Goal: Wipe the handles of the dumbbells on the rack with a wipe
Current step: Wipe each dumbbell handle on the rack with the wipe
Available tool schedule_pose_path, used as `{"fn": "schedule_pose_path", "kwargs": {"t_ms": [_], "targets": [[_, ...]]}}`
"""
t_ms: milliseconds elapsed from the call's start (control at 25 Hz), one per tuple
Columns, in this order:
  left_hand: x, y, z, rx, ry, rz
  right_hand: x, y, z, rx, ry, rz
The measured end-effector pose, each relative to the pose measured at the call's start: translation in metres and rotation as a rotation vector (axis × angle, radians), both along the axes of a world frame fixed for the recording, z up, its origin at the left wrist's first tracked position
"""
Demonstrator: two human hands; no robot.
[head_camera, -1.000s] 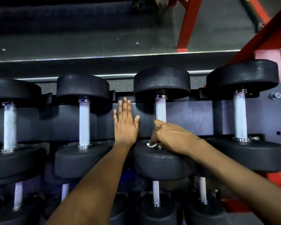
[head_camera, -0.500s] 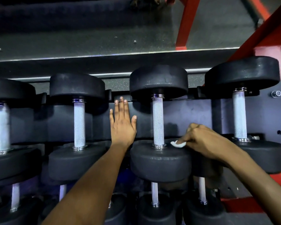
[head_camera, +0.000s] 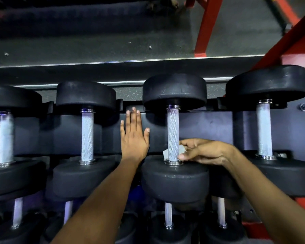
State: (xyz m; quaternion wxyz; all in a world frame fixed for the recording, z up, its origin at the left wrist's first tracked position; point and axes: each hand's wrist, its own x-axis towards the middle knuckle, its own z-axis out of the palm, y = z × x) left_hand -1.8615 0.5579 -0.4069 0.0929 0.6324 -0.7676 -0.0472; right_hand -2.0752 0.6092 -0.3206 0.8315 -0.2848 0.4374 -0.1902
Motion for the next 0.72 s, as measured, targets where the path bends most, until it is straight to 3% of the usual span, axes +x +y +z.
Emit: {"fn": "schedule_pose_path", "kwargs": {"t_ms": [160,280,400,440,560,600,720], "targets": [[-0.001,0.000,0.000,-0.004,0.001,0.000,0.006,0.004,-0.001,0.006,0.126,0.004],[-0.001,0.000,0.001,-0.016,0.003,0.004,0.001,-0.018,0.012,0.024,0.268,-0.361],[-0.002,0.000,0.000,-0.024,0.010,0.000,0.003,-0.056,0.026,-0.026,0.244,-0.682],[-0.001,0.000,0.000,-0.033,0.012,0.001,0.005,-0.054,0.028,-0.044,0.287,-0.637],[-0.001,0.001,-0.001,-0.035,0.022,0.002,0.009,-0.015,0.029,0.045,0.435,-0.147],[-0.001,0.001,-0.001,-0.039,0.021,-0.001,0.012,-0.011,0.028,0.061,0.431,-0.119],[-0.001,0.000,0.000,-0.058,0.017,-0.001,0.013,-0.048,0.030,0.023,0.276,-0.588]]}}
